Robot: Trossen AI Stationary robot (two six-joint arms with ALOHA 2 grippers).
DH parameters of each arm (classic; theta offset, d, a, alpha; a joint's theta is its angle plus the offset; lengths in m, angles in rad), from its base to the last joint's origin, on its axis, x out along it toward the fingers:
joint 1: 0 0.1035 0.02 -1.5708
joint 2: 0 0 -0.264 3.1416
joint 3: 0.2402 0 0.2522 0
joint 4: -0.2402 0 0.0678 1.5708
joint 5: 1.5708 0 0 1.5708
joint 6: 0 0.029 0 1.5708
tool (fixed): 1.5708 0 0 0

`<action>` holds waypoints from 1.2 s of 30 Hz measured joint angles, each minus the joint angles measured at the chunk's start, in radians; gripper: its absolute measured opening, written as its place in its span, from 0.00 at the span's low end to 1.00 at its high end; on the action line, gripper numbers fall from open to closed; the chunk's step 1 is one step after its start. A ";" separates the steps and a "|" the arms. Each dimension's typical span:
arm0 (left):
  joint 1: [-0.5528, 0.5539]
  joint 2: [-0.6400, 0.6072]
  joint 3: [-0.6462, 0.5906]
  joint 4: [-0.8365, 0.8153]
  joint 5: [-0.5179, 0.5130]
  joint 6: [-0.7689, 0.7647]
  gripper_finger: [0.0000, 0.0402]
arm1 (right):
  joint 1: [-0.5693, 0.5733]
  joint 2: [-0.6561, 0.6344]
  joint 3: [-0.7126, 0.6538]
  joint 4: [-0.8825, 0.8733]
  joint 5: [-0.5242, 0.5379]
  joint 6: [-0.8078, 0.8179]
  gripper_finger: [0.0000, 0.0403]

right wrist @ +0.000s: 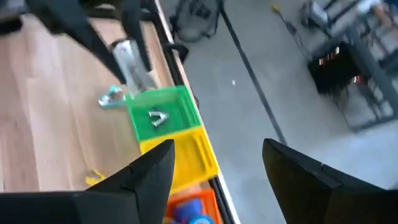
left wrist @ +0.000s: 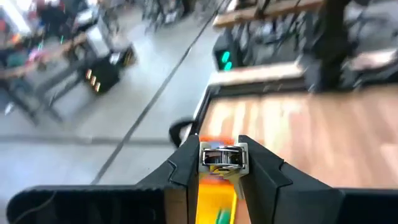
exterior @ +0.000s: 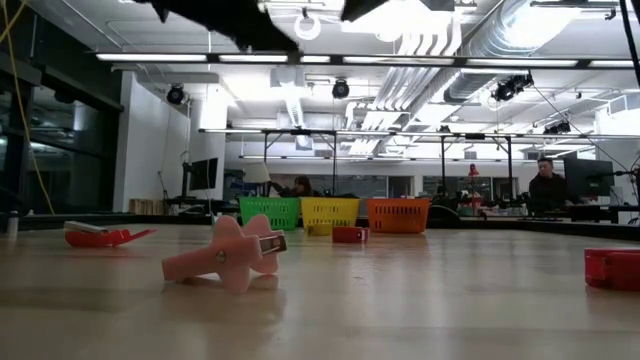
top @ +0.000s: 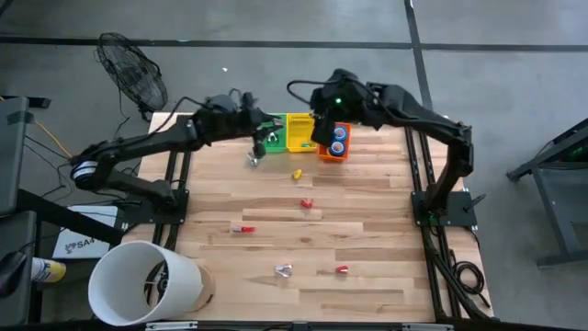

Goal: Pick and place Stapler, Stapler remover, tape
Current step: Put the gray staple remover into the green bin

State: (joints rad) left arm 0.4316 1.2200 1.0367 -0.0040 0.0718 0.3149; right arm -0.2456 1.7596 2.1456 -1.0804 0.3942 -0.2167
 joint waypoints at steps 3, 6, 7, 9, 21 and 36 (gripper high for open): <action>0.001 0.064 0.000 -0.004 -0.088 -0.027 0.20 | -0.030 -0.017 0.000 -0.051 0.001 0.052 0.58; 0.022 0.121 0.000 -0.016 -0.178 -0.100 0.20 | -0.058 -0.026 0.000 -0.107 0.018 0.107 0.59; 0.033 0.139 0.000 -0.021 -0.194 -0.141 0.20 | -0.066 -0.027 0.000 -0.128 0.028 0.123 0.59; 0.061 0.180 0.000 -0.043 -0.212 -0.225 0.20 | -0.082 -0.029 0.000 -0.168 0.043 0.155 0.59; 0.187 0.390 0.000 -0.096 -0.213 -0.509 0.20 | -0.131 -0.032 0.000 -0.300 0.079 0.236 0.59; 0.191 0.513 0.000 -0.120 -0.268 -0.691 0.22 | -0.161 -0.033 0.000 -0.340 0.073 0.190 0.59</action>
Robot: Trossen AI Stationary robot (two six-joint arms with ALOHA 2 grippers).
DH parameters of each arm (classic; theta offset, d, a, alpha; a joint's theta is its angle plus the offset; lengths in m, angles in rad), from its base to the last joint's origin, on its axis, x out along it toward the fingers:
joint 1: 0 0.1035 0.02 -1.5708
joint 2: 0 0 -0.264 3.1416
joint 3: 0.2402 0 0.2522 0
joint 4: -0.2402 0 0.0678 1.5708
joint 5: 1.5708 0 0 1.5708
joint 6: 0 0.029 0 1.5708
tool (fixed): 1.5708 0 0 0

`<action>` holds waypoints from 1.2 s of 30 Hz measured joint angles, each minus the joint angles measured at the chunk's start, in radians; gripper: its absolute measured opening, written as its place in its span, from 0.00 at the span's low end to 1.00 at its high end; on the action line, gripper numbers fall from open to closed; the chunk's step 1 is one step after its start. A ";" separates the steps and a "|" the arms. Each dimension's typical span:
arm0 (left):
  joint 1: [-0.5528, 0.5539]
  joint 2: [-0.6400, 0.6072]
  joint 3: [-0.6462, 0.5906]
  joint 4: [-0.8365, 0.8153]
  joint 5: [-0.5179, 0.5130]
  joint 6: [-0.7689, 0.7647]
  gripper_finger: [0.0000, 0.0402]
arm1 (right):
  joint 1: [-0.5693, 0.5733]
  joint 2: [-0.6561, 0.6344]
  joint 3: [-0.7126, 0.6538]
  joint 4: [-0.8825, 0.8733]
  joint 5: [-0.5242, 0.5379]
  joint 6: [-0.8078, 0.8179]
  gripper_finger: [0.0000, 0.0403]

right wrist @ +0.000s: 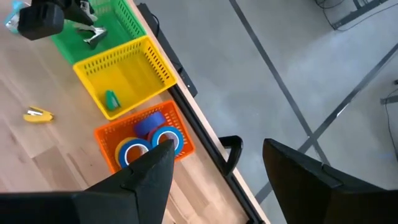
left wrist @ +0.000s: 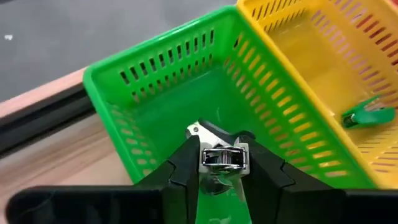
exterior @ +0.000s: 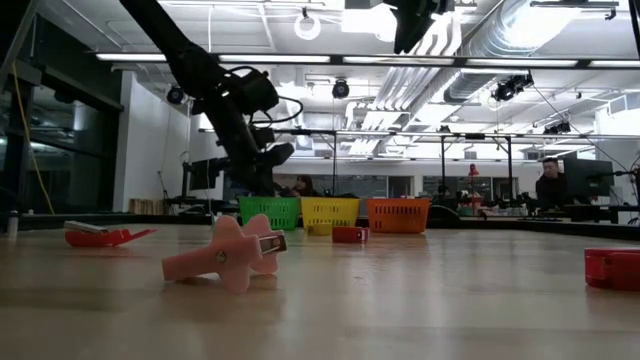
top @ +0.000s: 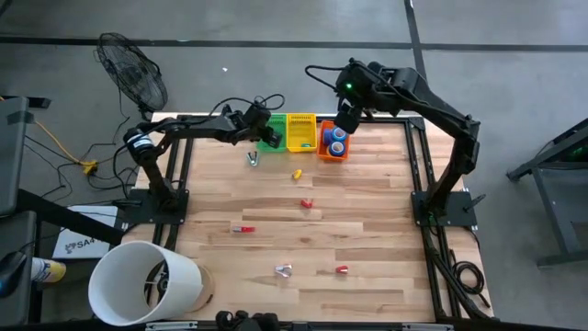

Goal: Pick and place Stapler, Stapler remover, tape
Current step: Put the gray staple remover into the green bin, then put the light blue staple remover into the green bin

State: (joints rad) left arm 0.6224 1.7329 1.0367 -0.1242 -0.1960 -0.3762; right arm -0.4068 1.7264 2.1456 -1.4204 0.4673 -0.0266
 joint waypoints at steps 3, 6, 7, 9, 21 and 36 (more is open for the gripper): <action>0.000 0.000 0.000 -0.005 -0.021 0.002 0.35 | 0.000 0.000 0.000 0.000 -0.004 -0.006 0.59; 0.000 0.000 0.000 -0.005 -0.021 0.004 0.51 | 0.001 0.000 0.000 -0.001 -0.016 -0.016 0.59; 0.000 0.000 0.000 0.000 -0.020 0.004 0.56 | 0.001 0.000 0.000 0.000 -0.020 -0.020 0.59; 0.000 0.000 0.000 0.005 -0.001 0.005 0.63 | 0.001 0.000 0.000 -0.001 -0.030 -0.024 0.59; -0.023 -0.118 0.000 -0.148 -0.021 0.031 0.71 | 0.001 0.000 0.000 -0.017 -0.037 -0.026 0.59; -0.188 -0.200 0.000 -0.420 -0.194 -0.056 0.71 | 0.001 -0.002 0.000 -0.023 -0.054 -0.026 0.59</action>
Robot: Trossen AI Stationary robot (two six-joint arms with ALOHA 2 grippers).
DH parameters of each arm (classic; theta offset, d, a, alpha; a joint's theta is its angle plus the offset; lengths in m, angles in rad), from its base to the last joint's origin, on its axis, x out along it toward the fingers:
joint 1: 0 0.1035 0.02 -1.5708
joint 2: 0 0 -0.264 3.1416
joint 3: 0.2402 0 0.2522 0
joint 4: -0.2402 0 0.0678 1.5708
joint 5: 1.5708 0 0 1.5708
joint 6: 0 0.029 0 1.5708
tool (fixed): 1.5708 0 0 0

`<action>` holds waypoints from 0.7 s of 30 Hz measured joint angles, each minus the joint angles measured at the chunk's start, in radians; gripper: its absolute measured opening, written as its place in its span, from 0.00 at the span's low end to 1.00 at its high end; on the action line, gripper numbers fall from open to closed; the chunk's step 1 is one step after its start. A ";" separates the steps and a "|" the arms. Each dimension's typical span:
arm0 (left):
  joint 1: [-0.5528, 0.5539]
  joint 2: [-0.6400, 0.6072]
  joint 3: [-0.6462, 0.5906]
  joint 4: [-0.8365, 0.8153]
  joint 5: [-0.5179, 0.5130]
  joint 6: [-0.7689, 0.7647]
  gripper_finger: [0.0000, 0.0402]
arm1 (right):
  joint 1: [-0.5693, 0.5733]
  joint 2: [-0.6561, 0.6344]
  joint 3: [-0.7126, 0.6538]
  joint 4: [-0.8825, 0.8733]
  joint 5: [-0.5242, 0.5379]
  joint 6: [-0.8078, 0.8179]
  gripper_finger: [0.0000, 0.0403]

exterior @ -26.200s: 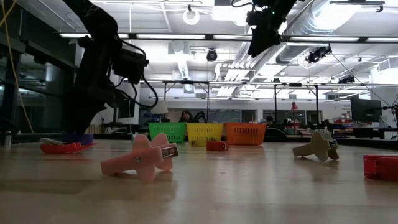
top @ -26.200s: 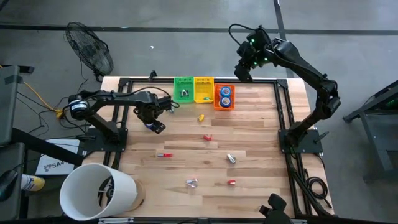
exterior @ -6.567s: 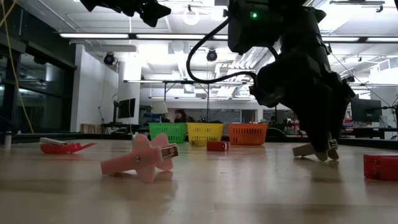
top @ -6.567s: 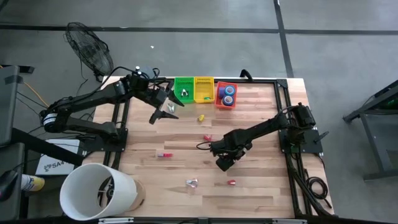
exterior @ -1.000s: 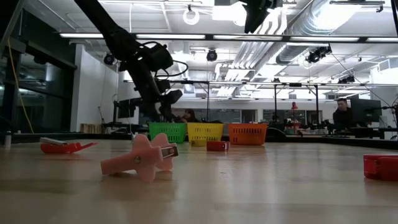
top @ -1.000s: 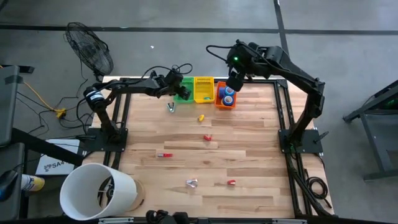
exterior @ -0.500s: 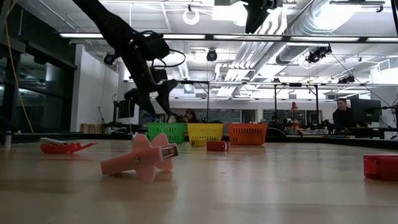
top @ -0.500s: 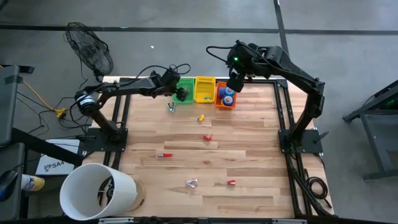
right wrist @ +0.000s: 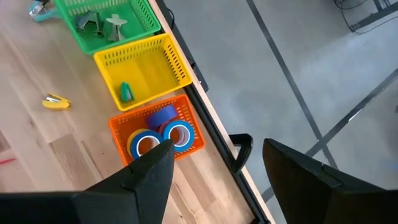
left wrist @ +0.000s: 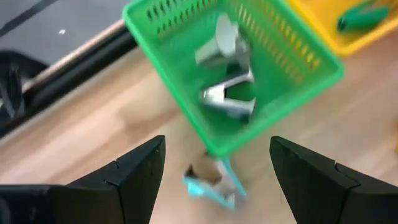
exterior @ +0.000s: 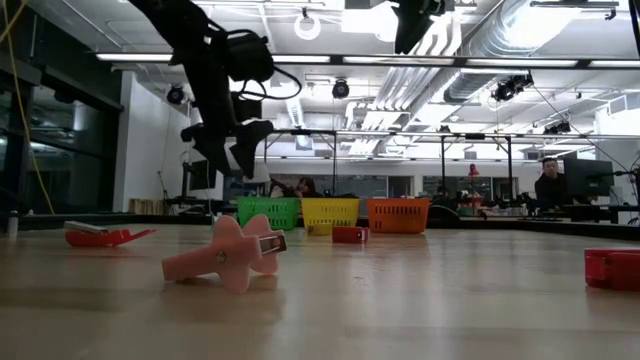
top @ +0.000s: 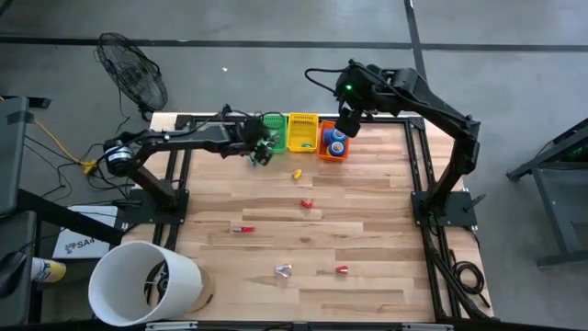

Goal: Pick and place Stapler, Stapler remover, tape
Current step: Put the light blue staple remover into the green bin

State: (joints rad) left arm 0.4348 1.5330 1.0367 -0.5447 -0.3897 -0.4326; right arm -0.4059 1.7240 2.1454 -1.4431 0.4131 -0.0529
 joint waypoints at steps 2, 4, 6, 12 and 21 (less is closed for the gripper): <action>-0.035 0.000 0.000 -0.045 -0.038 -0.046 0.71 | 0.000 -0.004 0.000 0.000 0.004 -0.006 0.59; -0.074 0.000 0.000 -0.087 -0.075 -0.099 0.71 | -0.003 -0.015 -0.001 0.000 0.006 -0.016 0.59; -0.113 0.000 0.000 -0.122 -0.115 -0.158 0.71 | -0.008 -0.030 -0.001 0.001 0.007 -0.023 0.59; -0.211 0.012 -0.002 -0.203 -0.238 -0.347 0.71 | -0.039 -0.083 -0.001 0.010 0.005 -0.036 0.59; -0.241 0.063 -0.046 -0.179 -0.224 -0.605 0.71 | -0.086 -0.146 -0.001 0.020 0.004 -0.034 0.59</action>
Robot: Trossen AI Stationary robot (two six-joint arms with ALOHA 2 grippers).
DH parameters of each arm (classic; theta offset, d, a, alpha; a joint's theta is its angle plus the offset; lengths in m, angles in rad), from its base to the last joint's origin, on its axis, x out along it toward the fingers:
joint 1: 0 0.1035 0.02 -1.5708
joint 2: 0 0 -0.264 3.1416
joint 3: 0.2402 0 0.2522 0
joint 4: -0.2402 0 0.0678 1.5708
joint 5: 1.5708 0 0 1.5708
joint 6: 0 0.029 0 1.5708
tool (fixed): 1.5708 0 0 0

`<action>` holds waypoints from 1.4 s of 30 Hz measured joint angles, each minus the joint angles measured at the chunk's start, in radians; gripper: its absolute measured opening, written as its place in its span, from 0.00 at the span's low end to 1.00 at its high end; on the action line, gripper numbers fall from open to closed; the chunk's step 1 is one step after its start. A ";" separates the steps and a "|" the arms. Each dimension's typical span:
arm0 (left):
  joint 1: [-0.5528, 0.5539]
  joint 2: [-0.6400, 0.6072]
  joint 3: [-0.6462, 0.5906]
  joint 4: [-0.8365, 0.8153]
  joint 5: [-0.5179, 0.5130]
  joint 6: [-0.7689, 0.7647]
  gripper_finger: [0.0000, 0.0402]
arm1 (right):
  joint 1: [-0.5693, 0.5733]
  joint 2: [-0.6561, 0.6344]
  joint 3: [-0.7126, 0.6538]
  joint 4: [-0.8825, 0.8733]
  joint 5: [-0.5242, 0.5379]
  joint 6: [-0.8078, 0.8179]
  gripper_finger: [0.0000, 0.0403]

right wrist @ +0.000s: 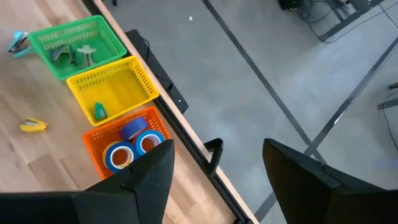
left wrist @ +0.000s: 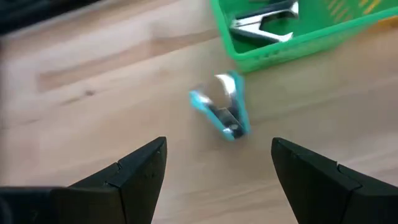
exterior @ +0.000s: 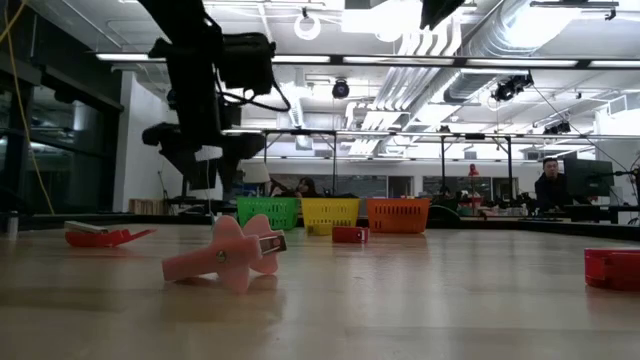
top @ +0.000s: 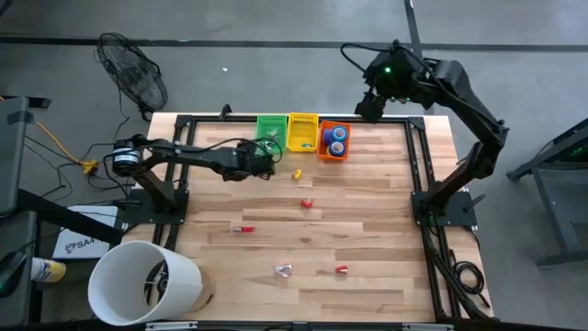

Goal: Pick and place Stapler, Stapler remover, tape
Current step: Put the light blue staple remover into the green bin

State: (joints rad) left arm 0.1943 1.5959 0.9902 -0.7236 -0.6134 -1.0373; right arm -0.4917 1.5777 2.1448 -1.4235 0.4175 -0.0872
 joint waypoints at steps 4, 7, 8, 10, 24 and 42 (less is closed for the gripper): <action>-0.014 0.029 -0.023 0.025 0.021 -0.079 0.71 | -0.012 -0.012 0.000 0.004 0.000 0.000 0.59; -0.018 0.055 -0.028 0.040 0.026 -0.106 0.71 | -0.019 -0.016 0.000 0.007 -0.005 0.000 0.59; -0.019 0.065 -0.027 0.055 0.024 -0.118 0.71 | -0.020 -0.016 0.000 0.007 -0.005 0.000 0.59; -0.018 0.087 -0.026 0.071 0.026 -0.152 0.71 | -0.020 -0.016 0.000 0.007 -0.003 0.000 0.59; -0.012 0.242 -0.022 0.124 -0.012 -0.311 0.71 | -0.019 -0.016 0.000 0.031 -0.001 -0.022 0.59; 0.022 0.270 -0.021 0.162 0.055 -0.203 0.38 | -0.019 -0.015 0.000 0.039 -0.001 -0.066 0.59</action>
State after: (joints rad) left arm 0.2164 1.8664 0.9691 -0.5619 -0.5587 -1.2399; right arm -0.5110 1.5623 2.1449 -1.3846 0.4164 -0.1527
